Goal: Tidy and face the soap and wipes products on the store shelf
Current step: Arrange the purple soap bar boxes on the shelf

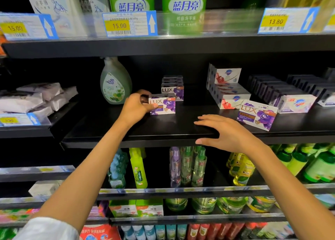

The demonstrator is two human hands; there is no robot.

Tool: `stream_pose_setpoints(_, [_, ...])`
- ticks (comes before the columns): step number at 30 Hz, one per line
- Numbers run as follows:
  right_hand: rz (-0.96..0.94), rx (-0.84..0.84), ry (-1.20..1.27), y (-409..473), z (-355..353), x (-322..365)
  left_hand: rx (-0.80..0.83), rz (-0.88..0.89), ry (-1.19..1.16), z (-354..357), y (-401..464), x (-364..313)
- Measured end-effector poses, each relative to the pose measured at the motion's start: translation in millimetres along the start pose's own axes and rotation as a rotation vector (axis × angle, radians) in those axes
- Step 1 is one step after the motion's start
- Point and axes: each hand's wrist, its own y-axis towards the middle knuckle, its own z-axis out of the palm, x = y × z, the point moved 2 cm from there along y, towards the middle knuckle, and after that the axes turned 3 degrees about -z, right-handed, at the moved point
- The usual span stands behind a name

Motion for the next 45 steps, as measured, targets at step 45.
stream_pose_setpoints(45, [0.471,-0.596,0.249,-67,-52,-77,0.306,0.430,0.634,78,-108,-41])
